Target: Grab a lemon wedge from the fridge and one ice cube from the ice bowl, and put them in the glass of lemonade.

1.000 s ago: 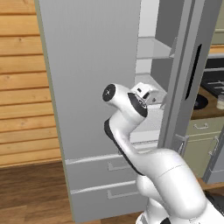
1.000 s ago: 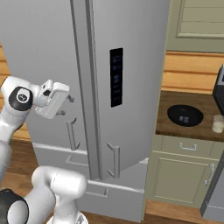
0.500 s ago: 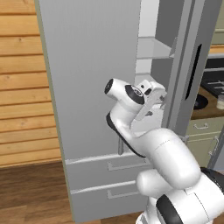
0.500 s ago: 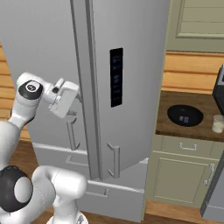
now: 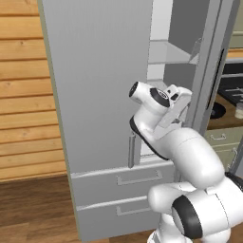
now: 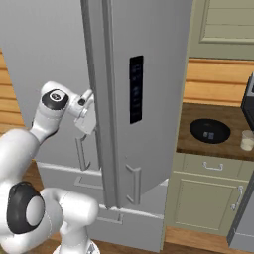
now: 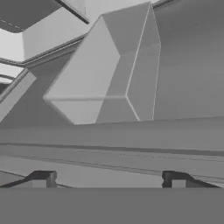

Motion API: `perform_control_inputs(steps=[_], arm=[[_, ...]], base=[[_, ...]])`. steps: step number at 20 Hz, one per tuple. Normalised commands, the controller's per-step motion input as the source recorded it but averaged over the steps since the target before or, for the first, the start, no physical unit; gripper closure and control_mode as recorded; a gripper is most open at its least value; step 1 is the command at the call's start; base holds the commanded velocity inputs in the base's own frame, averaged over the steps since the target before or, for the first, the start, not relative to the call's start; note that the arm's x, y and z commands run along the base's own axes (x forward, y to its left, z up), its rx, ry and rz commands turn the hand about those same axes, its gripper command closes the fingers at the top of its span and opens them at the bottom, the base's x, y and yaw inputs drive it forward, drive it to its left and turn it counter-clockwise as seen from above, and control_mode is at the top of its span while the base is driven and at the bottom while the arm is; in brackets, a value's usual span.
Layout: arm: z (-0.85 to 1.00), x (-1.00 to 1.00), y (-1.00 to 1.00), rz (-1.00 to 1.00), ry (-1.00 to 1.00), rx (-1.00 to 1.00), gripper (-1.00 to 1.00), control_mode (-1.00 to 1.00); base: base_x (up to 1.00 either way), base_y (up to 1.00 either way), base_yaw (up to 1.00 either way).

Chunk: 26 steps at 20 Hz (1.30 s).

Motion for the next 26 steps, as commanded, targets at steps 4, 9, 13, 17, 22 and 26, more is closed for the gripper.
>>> perform_control_inputs(steps=[4,9,13,17,22,26], arm=[[-0.06,-0.42,-0.98,0.0,0.0,0.01,-1.0,-1.0],[-0.04,-0.63,-1.0,-0.01,-0.03,0.04,-1.0,-1.0],[0.01,-0.38,-1.0,0.0,-0.05,0.09,-1.0,-1.0],[0.05,0.0,-1.0,0.0,0.0,0.14,-1.0,-1.0],[0.06,0.0,-0.68,0.01,0.0,0.1,-1.0,-1.0],[0.11,-0.4,-0.29,0.05,-0.05,0.12,-1.0,-1.0]], base=[[0.0,0.0,0.0],[0.0,0.0,0.0],[0.0,0.0,0.0],[0.0,0.0,0.0],[0.0,0.0,0.0],[0.0,0.0,0.0]])
